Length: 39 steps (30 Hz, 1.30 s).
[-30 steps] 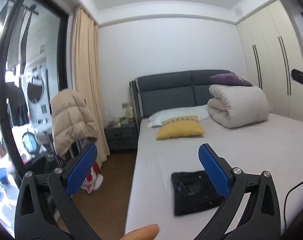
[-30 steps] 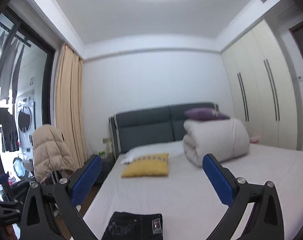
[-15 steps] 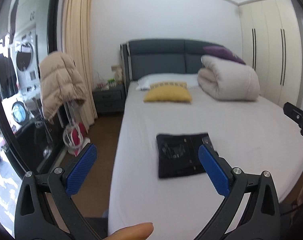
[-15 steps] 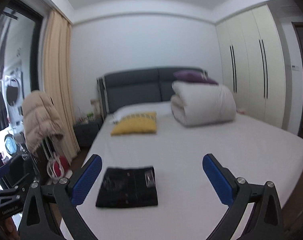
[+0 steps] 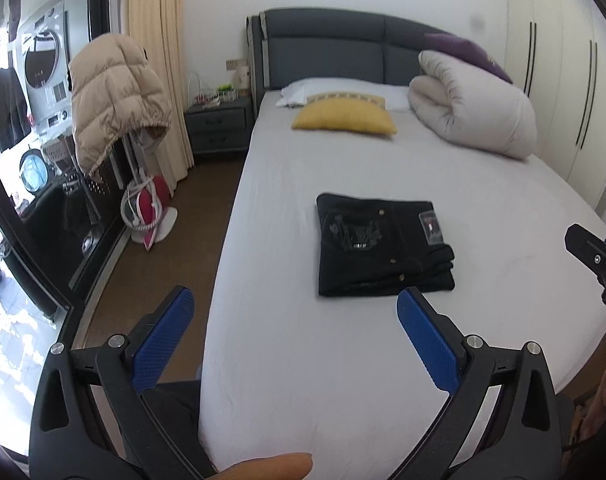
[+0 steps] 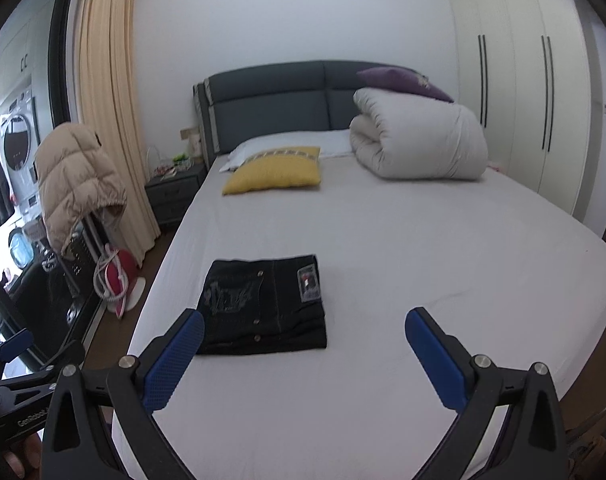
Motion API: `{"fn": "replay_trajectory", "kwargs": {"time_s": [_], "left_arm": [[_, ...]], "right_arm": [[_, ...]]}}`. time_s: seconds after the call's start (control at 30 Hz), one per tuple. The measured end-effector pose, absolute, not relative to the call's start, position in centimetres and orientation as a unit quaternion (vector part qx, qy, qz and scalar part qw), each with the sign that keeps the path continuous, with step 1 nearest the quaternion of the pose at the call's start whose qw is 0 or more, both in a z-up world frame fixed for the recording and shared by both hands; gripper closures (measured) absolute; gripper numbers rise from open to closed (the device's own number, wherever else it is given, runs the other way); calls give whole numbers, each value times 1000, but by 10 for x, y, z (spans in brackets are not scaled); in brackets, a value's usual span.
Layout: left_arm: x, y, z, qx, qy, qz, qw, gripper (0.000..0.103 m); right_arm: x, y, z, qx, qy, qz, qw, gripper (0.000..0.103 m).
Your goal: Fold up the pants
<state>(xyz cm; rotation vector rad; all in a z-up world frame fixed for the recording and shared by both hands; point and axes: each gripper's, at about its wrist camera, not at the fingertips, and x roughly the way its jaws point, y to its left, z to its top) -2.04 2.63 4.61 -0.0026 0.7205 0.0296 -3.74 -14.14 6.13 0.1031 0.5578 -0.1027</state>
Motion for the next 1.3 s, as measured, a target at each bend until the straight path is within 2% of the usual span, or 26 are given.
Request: {"fn": "replay_trajectory", "kwargs": {"time_s": [0.37, 1.3], "left_arm": [[10, 28, 11, -6, 378, 17, 925, 0], [11, 30, 11, -13, 388, 18, 921, 0]], "right_arm": [[-25, -134, 47, 42, 305, -32, 951, 0], [-11, -135, 30, 36, 340, -33, 939, 0]]}}
